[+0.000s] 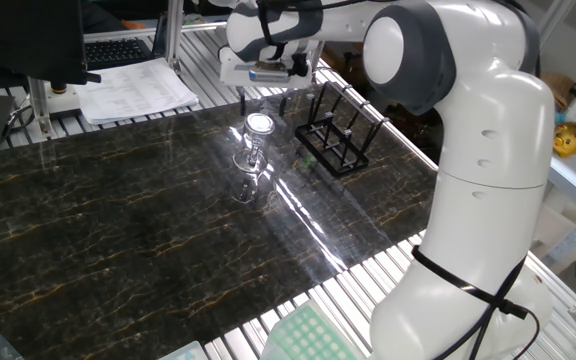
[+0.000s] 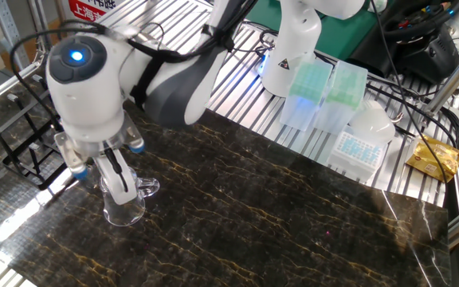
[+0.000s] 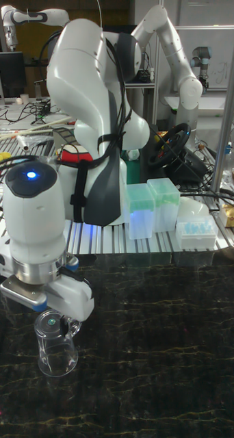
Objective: Take the cup off the cup rack
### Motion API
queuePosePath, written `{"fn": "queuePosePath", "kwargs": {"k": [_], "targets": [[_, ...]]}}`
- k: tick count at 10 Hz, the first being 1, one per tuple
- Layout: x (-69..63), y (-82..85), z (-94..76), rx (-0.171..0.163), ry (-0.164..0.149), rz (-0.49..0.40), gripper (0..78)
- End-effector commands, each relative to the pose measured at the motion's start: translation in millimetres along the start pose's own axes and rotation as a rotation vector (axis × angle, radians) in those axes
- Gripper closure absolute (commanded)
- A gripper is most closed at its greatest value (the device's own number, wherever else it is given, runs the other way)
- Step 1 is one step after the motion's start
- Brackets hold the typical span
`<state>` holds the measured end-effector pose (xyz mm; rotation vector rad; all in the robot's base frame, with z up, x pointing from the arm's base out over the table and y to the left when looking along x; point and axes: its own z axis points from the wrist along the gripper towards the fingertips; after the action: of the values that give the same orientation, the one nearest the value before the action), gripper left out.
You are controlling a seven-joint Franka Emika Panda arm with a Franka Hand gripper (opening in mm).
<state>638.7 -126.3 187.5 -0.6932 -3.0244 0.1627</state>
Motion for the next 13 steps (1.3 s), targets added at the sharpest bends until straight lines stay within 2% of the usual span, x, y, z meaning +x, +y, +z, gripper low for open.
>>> {"fn": "queuePosePath", "kwargs": {"k": [1, 3, 5, 6, 7, 9, 10, 12, 13], "targets": [[-7.2, -7.3, -26.2, -0.042, 0.026, 0.005, 0.2], [-7.2, -7.3, -26.2, -0.046, 0.028, 0.015, 0.2], [-7.2, -7.3, -26.2, -0.034, 0.021, 0.039, 0.2], [-7.2, -7.3, -26.2, -0.029, 0.017, 0.0, 0.2], [-7.2, -7.3, -26.2, -0.044, 0.022, -0.027, 0.2], [-7.2, -7.3, -26.2, -0.05, 0.028, -0.106, 0.2], [-7.2, -7.3, -26.2, -0.054, 0.047, -0.162, 0.2], [-7.2, -7.3, -26.2, -0.049, 0.061, -0.18, 0.2], [-7.2, -7.3, -26.2, -0.055, 0.055, -0.183, 0.2]]}}
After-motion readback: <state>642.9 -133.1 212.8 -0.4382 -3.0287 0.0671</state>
